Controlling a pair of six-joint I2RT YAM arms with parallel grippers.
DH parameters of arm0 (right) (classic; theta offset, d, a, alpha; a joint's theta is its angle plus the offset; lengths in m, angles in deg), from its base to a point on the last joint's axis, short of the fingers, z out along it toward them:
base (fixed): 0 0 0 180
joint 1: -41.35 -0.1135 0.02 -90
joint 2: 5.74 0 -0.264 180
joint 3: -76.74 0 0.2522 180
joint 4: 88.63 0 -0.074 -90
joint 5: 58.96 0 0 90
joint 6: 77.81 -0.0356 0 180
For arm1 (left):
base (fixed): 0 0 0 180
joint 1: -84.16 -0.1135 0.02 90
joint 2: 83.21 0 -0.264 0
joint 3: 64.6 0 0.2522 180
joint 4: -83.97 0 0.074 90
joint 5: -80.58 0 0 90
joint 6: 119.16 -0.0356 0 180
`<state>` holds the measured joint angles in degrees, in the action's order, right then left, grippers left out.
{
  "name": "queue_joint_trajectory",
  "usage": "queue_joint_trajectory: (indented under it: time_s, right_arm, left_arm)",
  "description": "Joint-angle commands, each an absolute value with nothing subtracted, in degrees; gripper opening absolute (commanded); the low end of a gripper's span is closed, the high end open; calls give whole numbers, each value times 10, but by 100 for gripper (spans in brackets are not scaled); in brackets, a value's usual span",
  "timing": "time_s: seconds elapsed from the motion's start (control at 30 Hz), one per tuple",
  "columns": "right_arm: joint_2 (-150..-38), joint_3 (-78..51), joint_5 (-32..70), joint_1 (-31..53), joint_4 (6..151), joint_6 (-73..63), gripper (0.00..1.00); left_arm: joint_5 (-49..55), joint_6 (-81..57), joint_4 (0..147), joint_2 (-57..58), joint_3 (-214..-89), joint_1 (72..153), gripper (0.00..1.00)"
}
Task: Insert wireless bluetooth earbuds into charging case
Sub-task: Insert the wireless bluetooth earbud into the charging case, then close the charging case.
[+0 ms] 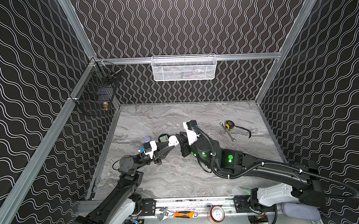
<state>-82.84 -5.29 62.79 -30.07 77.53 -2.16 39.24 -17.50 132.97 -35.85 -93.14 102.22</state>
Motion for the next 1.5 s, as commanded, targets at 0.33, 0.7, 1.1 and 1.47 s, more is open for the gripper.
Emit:
queue_joint_trajectory:
  time_s: [0.33,0.7,1.1,1.47]
  right_arm:
    - [-825,-70,670,-301,668,-40,24]
    - [-787,-59,556,-214,675,-33,26]
    - [-814,-53,361,-204,762,41,39]
    - [-718,49,300,-216,834,67,39]
  left_arm:
    - [396,-183,1345,-370,-932,1023,0]
    - [432,-168,1405,-356,-926,1023,0]
    - [454,-116,1511,-300,-924,1023,0]
    - [423,-143,1394,-294,-941,1023,0]
